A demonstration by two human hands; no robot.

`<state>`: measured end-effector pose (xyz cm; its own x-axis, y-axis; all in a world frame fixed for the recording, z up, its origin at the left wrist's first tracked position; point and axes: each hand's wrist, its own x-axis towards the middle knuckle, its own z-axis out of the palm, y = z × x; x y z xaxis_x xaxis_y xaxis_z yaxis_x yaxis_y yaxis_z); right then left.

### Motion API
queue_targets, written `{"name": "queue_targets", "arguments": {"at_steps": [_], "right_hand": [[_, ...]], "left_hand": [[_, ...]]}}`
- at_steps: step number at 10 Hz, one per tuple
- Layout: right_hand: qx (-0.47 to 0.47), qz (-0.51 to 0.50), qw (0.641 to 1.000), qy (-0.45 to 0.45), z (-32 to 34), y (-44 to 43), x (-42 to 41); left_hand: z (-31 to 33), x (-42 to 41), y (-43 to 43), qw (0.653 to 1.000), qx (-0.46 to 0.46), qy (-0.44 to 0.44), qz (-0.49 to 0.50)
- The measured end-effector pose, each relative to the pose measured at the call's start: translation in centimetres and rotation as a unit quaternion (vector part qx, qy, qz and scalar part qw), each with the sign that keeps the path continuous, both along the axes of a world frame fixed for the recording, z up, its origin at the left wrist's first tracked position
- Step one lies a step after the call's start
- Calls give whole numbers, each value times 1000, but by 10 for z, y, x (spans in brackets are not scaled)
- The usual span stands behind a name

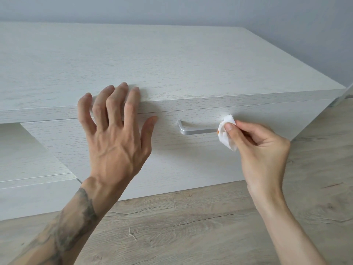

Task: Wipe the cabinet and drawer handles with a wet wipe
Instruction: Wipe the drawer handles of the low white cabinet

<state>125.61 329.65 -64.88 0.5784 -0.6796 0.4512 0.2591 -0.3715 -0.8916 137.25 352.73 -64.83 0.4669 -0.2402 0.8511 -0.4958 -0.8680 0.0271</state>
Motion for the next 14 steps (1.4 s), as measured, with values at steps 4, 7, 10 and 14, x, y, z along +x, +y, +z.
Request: {"name": "queue_targets", "arguments": {"at_steps": [4, 7, 10, 14], "right_hand": [[-304, -34, 951, -42, 0, 11, -2], [-409, 38, 910, -57, 11, 54, 24], [-384, 26, 922, -53, 2, -19, 5], [-378, 20, 921, -94, -4, 33, 22]], "left_hand": [[-2, 1, 0, 1000, 3, -9, 4], [0, 1, 1, 1000, 6, -10, 1], [3, 0, 3, 1000, 12, -1, 2], [7, -4, 5, 1000, 27, 6, 13]]}}
